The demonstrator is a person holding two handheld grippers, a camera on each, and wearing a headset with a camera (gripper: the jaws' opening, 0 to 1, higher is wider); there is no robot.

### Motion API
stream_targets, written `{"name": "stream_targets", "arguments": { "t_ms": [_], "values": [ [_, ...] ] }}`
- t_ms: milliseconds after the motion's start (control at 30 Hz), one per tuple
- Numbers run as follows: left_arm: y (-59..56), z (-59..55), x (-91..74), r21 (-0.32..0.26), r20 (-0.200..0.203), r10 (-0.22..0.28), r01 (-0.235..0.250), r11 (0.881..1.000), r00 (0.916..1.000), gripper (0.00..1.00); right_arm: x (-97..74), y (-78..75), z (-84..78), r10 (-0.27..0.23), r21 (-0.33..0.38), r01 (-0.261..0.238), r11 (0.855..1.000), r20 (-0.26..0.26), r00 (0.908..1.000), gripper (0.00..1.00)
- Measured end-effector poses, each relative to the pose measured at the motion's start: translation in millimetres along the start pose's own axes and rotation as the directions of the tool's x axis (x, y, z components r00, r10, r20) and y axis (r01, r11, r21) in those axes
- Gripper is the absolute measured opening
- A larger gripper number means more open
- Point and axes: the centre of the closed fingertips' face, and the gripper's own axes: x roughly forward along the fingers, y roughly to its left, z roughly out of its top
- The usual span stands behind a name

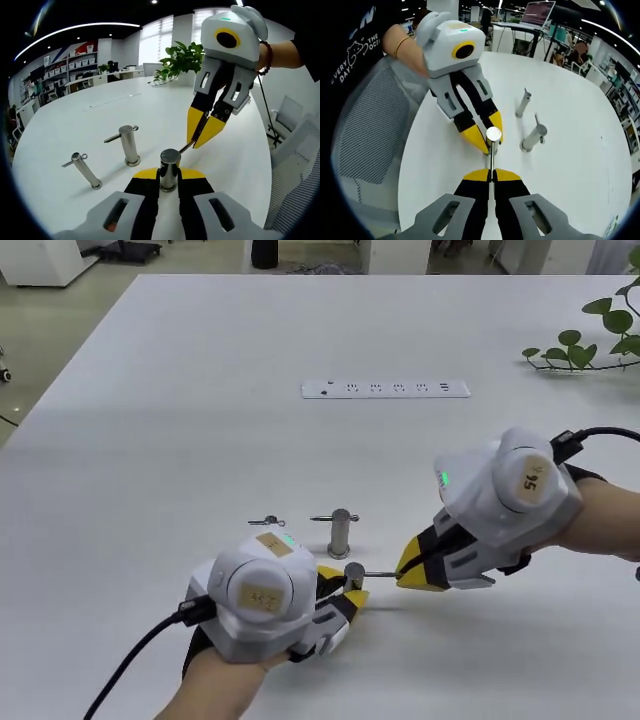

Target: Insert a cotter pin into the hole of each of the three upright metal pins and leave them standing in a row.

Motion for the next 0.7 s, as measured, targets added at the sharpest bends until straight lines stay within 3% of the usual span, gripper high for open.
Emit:
{"name": "stream_targets", "arguments": {
  "t_ms": [700],
  "values": [
    [-0.1,-3.0,1.8,-0.011,0.022,-0.01,0.011,1.0,0.9997,0.11,4.8,0.4,8.8,0.008,-0.003,-0.008,1.0,0.008,0.9999,0.0]
  ]
}}
